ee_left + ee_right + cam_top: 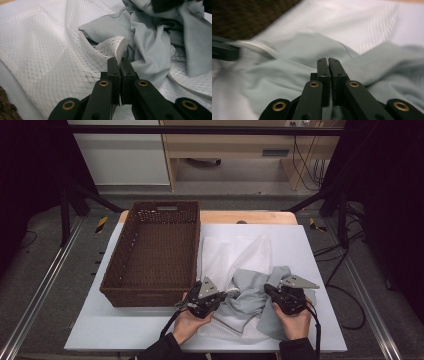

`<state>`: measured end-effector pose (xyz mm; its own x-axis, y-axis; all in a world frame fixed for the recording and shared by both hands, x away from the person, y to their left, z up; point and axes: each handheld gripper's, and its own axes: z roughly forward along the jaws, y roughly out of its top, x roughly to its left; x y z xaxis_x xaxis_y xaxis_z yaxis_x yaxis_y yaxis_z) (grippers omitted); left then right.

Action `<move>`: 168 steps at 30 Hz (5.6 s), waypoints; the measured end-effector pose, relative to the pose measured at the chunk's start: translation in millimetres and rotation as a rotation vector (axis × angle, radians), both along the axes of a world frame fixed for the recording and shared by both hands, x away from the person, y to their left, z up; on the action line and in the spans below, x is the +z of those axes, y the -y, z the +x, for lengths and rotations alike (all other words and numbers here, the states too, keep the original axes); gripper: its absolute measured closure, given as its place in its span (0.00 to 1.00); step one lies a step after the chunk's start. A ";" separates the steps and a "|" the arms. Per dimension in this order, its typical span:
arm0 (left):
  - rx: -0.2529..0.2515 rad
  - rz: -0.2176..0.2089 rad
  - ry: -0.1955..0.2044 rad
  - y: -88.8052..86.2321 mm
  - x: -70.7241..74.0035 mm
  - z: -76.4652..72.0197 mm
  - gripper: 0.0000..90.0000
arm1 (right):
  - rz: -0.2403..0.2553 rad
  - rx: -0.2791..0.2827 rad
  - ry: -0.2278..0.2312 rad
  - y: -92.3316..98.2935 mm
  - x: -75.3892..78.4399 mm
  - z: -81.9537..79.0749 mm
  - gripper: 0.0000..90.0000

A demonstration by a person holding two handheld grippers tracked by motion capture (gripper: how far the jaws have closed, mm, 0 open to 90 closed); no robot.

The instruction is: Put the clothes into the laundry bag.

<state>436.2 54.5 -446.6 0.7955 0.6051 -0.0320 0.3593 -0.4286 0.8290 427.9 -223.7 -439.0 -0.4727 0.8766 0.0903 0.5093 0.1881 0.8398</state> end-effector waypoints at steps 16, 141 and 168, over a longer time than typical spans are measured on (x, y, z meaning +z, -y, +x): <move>-0.003 0.000 0.006 -0.1 1.0 -1.2 0.98 | -0.034 -0.257 0.112 41.9 20.6 -8.9 0.33; 0.038 -0.014 0.045 -8.1 17.9 -2.0 0.98 | -0.050 0.094 0.031 -32.6 5.4 23.4 0.65; 0.021 -0.040 0.060 -9.7 28.8 -8.4 0.98 | -0.105 0.253 0.022 -102.8 -30.3 5.4 0.91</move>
<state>427.8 64.3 -417.8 0.7840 0.6207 -0.0088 0.3169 -0.3879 0.8655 433.3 -120.9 -469.3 -0.6784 0.7346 -0.0078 0.4170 0.3938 0.8192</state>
